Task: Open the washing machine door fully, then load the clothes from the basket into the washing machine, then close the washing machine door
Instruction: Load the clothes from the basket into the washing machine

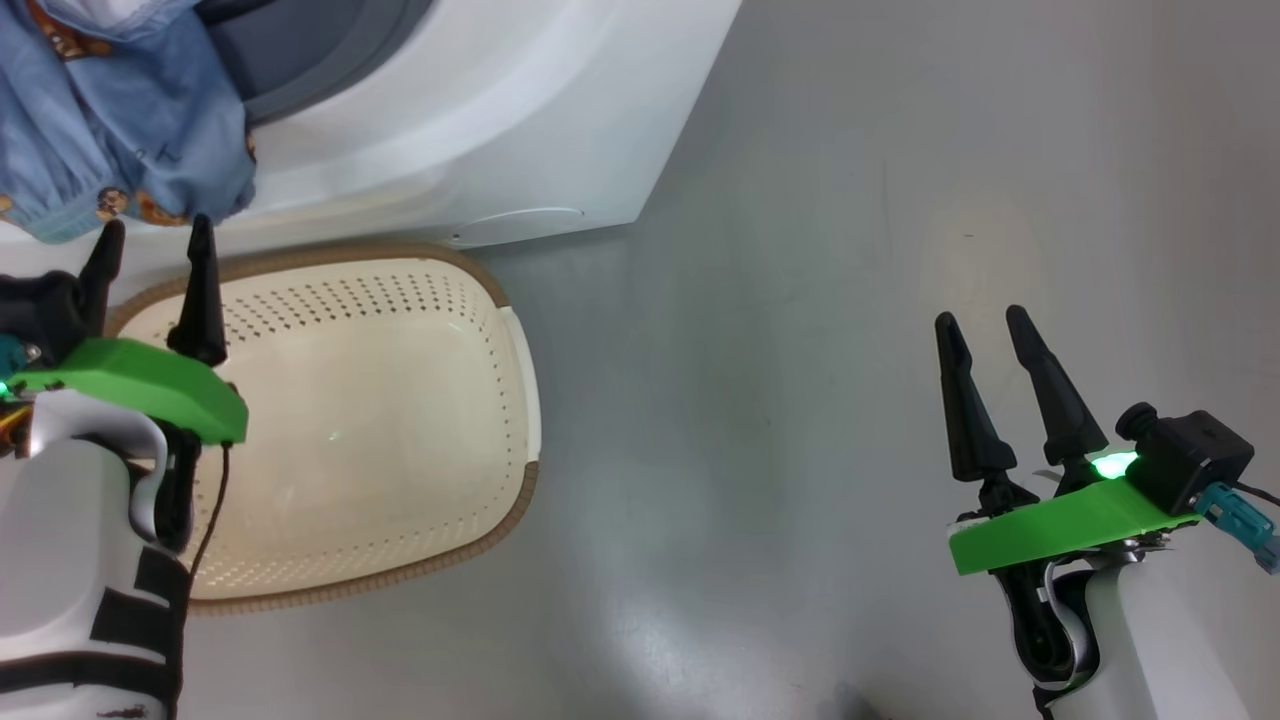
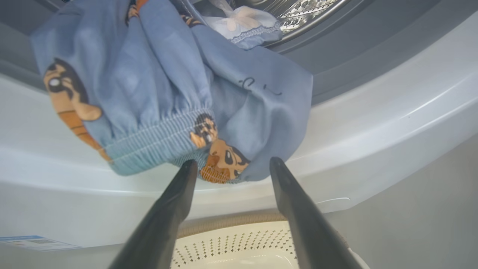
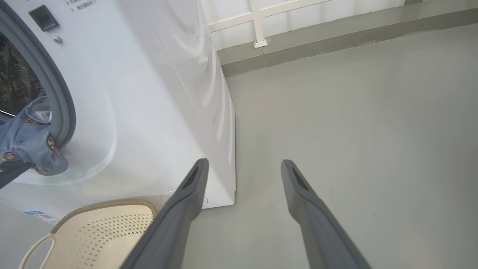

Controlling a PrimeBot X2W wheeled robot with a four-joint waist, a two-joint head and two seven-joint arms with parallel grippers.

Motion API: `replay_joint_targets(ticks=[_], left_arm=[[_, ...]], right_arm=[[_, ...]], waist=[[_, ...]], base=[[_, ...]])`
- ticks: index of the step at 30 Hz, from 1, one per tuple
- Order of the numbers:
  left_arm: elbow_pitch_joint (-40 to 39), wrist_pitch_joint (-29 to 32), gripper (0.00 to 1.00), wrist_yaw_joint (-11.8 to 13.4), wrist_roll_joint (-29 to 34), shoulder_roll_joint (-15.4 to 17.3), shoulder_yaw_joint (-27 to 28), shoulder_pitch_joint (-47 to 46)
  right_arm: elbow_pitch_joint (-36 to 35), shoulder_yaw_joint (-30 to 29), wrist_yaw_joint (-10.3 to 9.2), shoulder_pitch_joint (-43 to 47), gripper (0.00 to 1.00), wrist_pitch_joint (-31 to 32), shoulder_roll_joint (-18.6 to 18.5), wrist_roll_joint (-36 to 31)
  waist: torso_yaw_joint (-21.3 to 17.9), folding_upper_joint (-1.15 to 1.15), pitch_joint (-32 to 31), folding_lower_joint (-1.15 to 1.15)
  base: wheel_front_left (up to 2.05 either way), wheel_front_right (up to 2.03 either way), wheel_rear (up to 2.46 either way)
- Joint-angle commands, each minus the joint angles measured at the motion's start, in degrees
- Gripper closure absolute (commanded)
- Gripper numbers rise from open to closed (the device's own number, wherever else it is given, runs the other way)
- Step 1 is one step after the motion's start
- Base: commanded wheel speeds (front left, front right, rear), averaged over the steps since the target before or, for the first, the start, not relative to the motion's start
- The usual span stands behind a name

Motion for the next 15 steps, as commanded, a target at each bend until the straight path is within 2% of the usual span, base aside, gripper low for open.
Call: replay_joint_targets(ticks=[1, 9, 10, 11, 12, 14, 15], left_arm=[[-0.61, -0.36, 0.0, -0.09, -0.19, 2.43, 1.28, -0.95], [1.09, -0.36, 0.0, -0.09, 0.56, 2.69, 1.7, -3.61], [1.26, -0.36, 0.06, -0.09, 0.59, 2.72, 1.95, -4.02], [1.43, -0.36, 0.22, -0.09, 0.59, 2.72, 2.16, -4.38], [1.57, -0.36, 0.59, -0.09, 0.61, 2.66, 2.28, -4.64], [1.71, -0.36, 1.0, -0.09, 0.59, 2.58, 2.48, -4.95], [1.84, -0.36, 1.0, -0.09, 0.41, 2.62, 2.66, -5.13]], right_arm=[[-1.37, 1.45, 0.09, -0.14, 0.0, -0.27, 0.08, -0.02], [-1.27, 1.79, 0.09, -0.25, 0.0, -0.27, 0.28, -0.07], [-1.33, 1.79, 0.09, -0.3, 0.0, -0.27, 0.3, -0.08], [-1.37, 1.8, 0.09, -0.35, 0.0, -0.27, 0.32, -0.11], [-1.4, 1.82, 0.09, -0.39, 0.0, -0.27, 0.33, -0.13], [-1.44, 1.85, 0.09, -0.44, 0.0, -0.27, 0.35, -0.17], [-1.46, 1.82, 0.09, -0.46, 0.0, -0.27, 0.36, -0.17]], waist=[[-0.33, 0.0, 0.18, 0.0], [-1.0, 0.0, 0.35, 0.0], [-1.01, 0.0, 0.46, 0.0], [-1.02, 0.0, 0.54, 0.0], [-1.04, 0.0, 0.59, 0.0], [-1.12, 0.0, 0.62, 0.0], [-1.17, 0.0, 0.64, 0.0]], base=[[0.0, 0.0, 0.0], [0.0, 0.0, 0.0], [0.0, 0.0, 0.0], [0.0, 0.0, 0.0], [0.0, 0.0, 0.0], [0.0, 0.0, 0.0], [0.0, 0.0, 0.0]])
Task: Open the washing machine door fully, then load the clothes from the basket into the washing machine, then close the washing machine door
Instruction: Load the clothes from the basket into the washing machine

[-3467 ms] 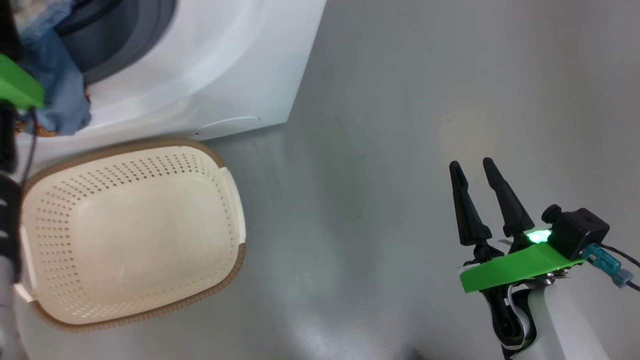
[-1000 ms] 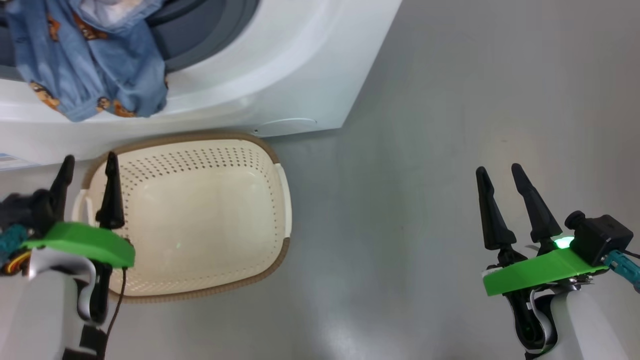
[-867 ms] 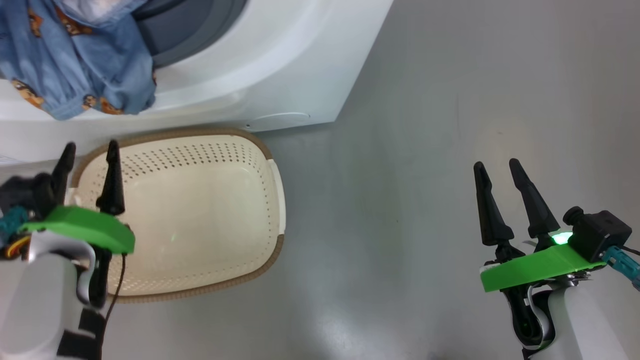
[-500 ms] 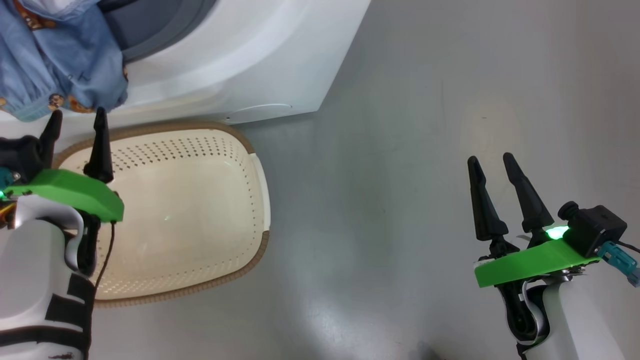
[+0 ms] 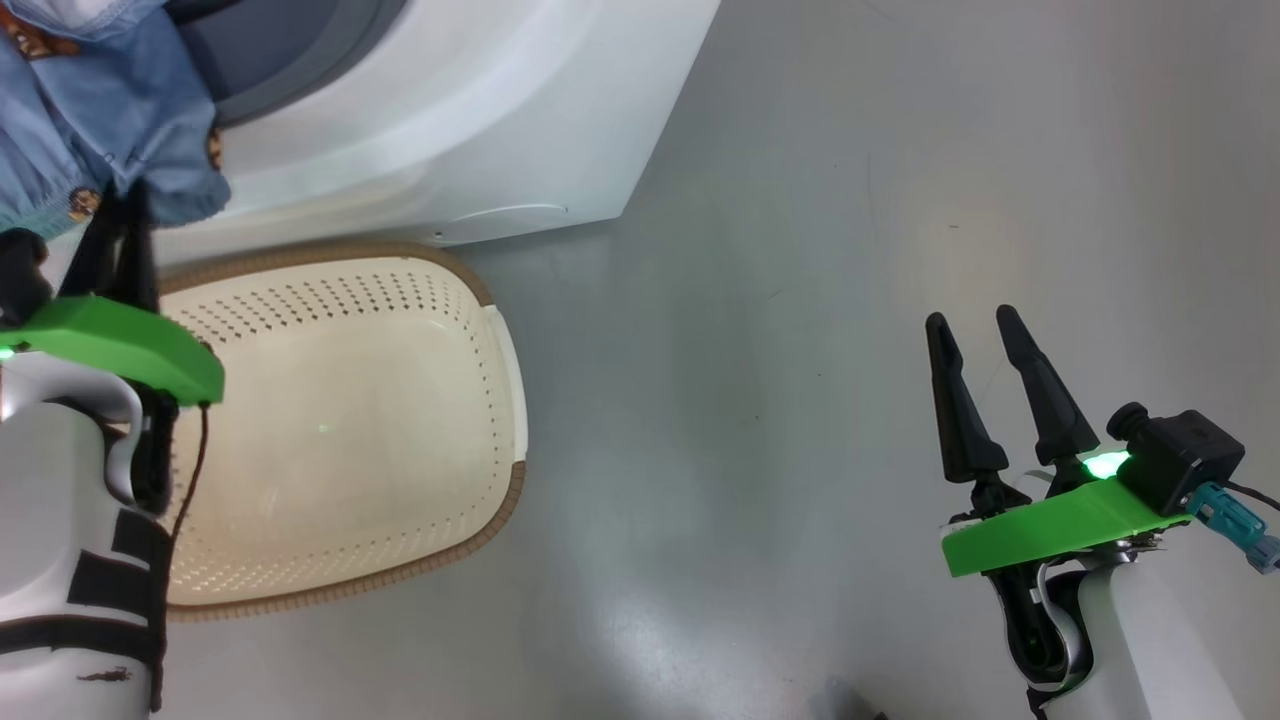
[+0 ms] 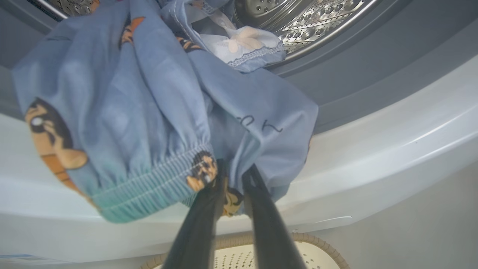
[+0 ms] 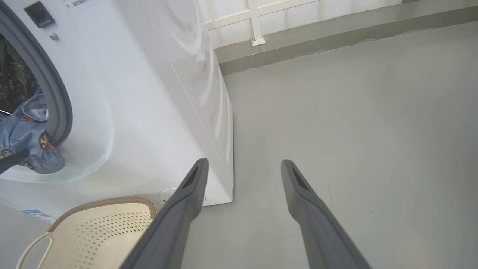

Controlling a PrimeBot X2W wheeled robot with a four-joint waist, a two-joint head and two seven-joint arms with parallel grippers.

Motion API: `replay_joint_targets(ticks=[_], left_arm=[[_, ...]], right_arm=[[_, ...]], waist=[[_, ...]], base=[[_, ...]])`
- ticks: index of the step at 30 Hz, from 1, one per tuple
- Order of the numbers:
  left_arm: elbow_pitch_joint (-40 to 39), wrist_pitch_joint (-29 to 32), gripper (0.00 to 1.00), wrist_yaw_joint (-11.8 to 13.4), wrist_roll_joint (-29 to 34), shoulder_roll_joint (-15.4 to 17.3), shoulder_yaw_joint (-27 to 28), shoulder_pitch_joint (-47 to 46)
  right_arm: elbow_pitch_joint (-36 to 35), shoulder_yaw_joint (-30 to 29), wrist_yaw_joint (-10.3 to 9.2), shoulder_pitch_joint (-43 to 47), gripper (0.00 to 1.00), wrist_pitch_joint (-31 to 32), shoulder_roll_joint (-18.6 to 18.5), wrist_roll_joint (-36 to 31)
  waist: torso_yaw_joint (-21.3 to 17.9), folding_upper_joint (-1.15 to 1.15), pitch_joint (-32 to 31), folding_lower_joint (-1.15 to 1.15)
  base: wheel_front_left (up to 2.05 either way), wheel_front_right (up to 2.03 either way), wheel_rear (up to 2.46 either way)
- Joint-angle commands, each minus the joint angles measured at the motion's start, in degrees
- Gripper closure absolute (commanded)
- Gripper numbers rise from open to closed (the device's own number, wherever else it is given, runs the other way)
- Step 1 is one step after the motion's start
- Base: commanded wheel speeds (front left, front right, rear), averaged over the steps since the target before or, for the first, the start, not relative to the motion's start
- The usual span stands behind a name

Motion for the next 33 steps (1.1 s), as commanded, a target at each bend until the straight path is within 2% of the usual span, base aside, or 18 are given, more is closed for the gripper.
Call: replay_joint_targets(ticks=[1, 12, 24, 29, 33], left_arm=[[-0.72, -0.36, 1.0, -0.09, 0.02, 2.48, 1.95, -1.04], [-0.82, -0.36, 1.0, 0.21, 1.72, 2.99, 6.67, -0.72], [-7.02, -0.36, 1.0, 0.52, 7.71, 3.9, 9.53, -3.65], [-5.02, -0.36, 1.0, 0.3, 8.21, 5.17, 9.92, -6.66], [-0.49, -0.36, 1.0, 0.1, 7.05, 5.97, 9.92, -10.29]], right_arm=[[-1.42, 1.1, 0.08, -0.25, 0.0, -0.27, 0.13, -0.17], [-1.5, 0.47, 0.08, 0.12, 0.0, -0.27, 0.32, -0.13], [-1.24, 1.11, 0.08, -0.6, 0.0, -0.27, 0.63, 0.6], [-1.21, 1.57, 0.08, -0.62, 0.0, -0.27, 0.68, 1.74], [-1.14, 1.93, 0.08, -0.64, 0.0, -0.27, 0.69, 2.84]], waist=[[-0.1, 0.0, -0.01, 0.0], [0.45, 0.0, -0.56, 0.0], [0.5, 0.0, -0.55, 0.0], [-0.81, 0.0, -0.29, 0.0], [-2.08, 0.0, -0.03, 0.0]], base=[[0.0, 0.0, 0.0], [0.0, 0.0, 0.0], [0.0, 0.0, 0.0], [0.0, 0.0, 0.0], [0.0, 0.0, 0.0]])
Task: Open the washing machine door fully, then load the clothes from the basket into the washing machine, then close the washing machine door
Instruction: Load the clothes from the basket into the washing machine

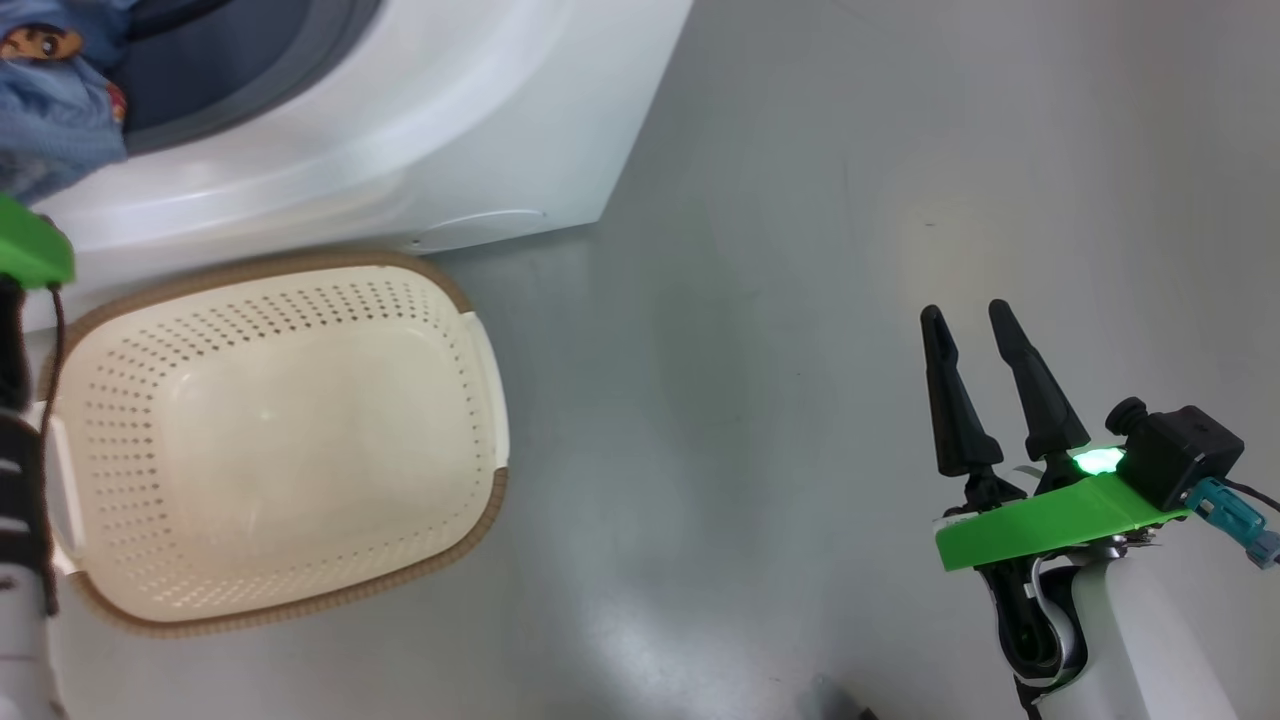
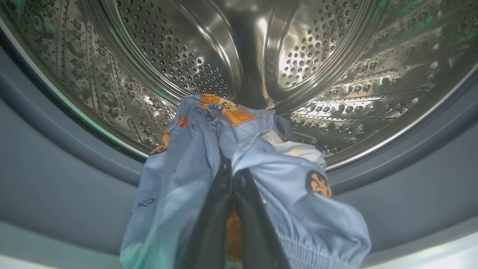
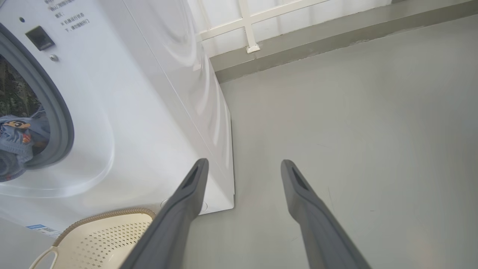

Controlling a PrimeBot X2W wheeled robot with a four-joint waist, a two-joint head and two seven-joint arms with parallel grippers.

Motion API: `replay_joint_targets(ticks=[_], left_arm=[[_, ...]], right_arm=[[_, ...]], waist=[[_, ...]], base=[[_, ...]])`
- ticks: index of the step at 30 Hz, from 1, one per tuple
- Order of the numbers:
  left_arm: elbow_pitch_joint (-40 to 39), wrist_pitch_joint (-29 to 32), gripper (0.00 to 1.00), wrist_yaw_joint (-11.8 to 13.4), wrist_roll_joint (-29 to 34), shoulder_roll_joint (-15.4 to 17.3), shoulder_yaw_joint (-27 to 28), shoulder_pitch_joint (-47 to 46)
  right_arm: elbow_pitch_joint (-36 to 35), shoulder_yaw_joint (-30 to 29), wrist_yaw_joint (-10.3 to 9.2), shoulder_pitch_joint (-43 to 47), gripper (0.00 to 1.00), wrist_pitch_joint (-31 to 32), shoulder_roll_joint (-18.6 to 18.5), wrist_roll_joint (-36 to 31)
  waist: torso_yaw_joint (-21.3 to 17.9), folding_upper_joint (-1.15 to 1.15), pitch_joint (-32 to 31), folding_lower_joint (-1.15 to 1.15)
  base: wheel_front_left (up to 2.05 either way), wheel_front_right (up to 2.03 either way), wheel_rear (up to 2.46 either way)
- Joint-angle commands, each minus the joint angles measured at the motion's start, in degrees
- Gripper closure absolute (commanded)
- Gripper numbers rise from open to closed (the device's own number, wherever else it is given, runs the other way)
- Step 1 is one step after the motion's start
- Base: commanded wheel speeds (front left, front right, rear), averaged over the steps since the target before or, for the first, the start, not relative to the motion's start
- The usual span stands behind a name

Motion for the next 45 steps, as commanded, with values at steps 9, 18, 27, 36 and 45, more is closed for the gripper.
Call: replay_joint_targets(ticks=[9, 18, 27, 36, 45], left_arm=[[12.55, -0.36, 1.0, -0.36, -1.44, 5.49, -2.66, -11.96], [11.57, -0.36, 1.0, -0.37, -2.18, 8.55, -3.74, -22.42], [1.34, -0.36, 1.0, -0.33, -1.22, 8.05, -1.73, -21.97], [12.8, -0.36, 0.81, -0.37, 0.57, 8.3, -5.45, -19.48], [19.55, -0.36, 0.0, -0.38, -1.09, 7.9, -7.46, -22.02]], right_arm=[[-1.27, 2.36, 0.09, -0.07, 0.0, -0.27, 0.14, 2.02], [-1.55, 3.62, 0.09, -0.3, 0.0, -0.27, 0.14, 3.1], [-2.13, 3.94, 0.09, -1.22, 0.0, -0.27, 0.15, 3.73], [-1.88, 4.11, 0.09, -1.33, 0.0, -0.27, 0.15, 3.63], [-1.59, 4.03, 0.09, -1.48, 0.0, -0.27, 0.15, 2.91]], waist=[[-3.59, 0.0, 1.26, 0.0], [-6.09, 0.0, 3.09, 0.0], [-6.87, 0.0, 5.0, 0.0], [-6.2, 0.0, 4.86, 0.0], [-4.65, 0.0, 3.77, 0.0]], base=[[0.0, 0.0, 0.0], [0.0, 0.0, 0.0], [0.0, 0.0, 0.0], [0.0, 0.0, 0.0], [0.0, 0.0, 0.0]])
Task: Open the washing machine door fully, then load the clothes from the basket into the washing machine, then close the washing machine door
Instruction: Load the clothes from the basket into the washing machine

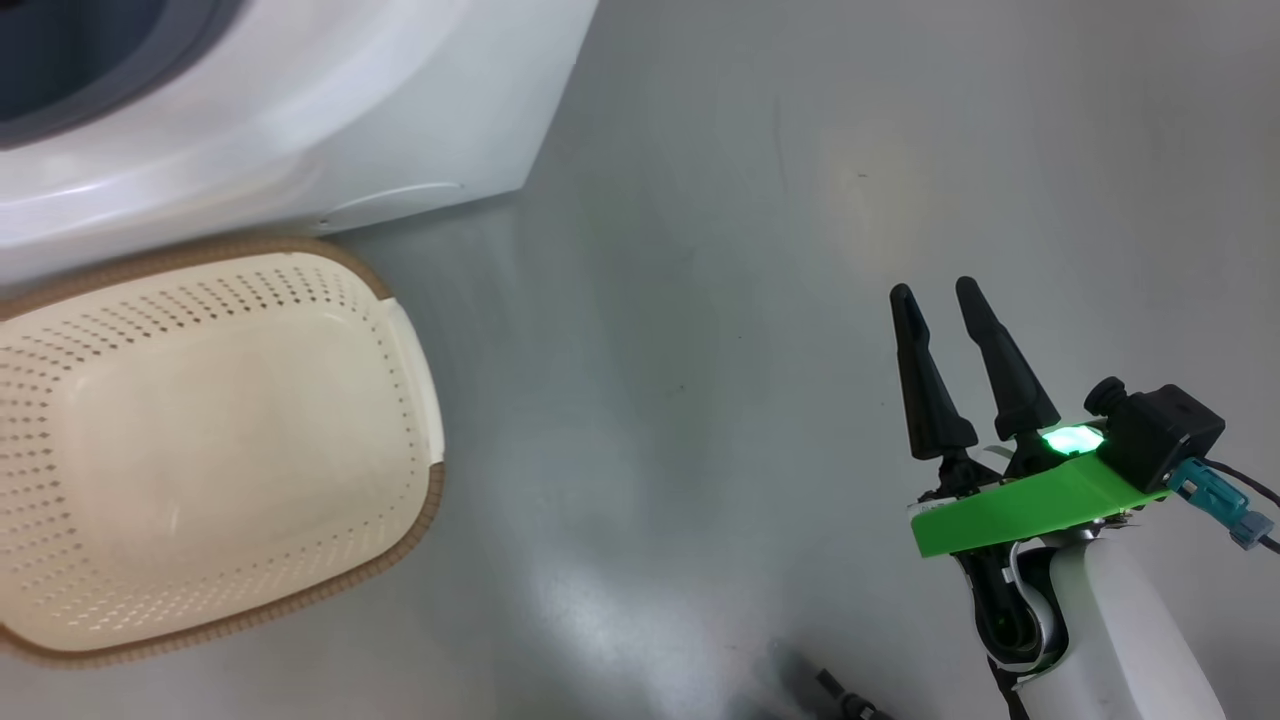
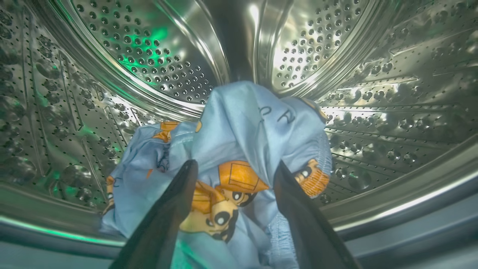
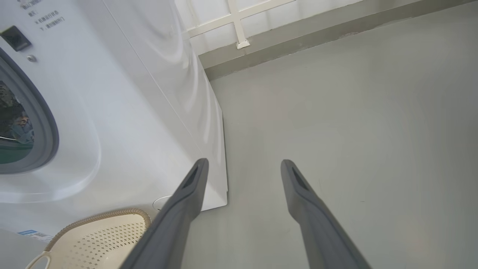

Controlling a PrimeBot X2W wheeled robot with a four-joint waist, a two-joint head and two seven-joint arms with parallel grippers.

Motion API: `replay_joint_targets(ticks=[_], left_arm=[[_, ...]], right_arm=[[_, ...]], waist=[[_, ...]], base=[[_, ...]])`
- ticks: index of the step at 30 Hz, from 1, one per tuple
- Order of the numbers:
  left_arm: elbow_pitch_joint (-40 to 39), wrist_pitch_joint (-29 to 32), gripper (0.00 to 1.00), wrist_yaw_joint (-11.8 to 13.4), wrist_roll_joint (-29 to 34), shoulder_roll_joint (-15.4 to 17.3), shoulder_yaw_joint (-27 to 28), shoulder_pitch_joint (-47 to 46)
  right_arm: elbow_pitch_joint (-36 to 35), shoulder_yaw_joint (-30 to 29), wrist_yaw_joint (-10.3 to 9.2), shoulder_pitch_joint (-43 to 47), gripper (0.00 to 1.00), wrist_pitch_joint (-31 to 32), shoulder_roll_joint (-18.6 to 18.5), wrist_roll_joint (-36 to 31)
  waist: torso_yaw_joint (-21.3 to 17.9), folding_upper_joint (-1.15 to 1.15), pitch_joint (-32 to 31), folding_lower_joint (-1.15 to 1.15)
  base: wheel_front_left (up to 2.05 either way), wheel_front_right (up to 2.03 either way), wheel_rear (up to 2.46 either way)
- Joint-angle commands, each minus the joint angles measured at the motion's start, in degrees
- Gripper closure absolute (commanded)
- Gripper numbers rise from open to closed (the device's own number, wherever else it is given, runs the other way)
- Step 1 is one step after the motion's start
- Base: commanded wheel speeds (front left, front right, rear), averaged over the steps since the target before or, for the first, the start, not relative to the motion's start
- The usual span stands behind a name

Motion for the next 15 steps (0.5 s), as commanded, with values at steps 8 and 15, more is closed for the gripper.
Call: replay_joint_targets(ticks=[8, 15], left_arm=[[-5.26, -0.32, 0.0, -0.09, -4.4, 0.09, 0.49, 4.85], [-15.13, -0.32, 0.0, -0.1, -6.5, -3.59, 2.02, 15.3]], right_arm=[[-0.79, 0.17, 0.08, 0.65, 0.0, -0.27, -0.11, -1.63], [-0.37, -0.96, 0.08, 1.34, 0.0, -0.27, -0.1, -4.11]], waist=[[2.13, 0.0, -2.3, 0.0], [4.71, 0.0, -5.53, 0.0]], base=[[0.0, 0.0, 0.0], [0.0, 0.0, 0.0]])
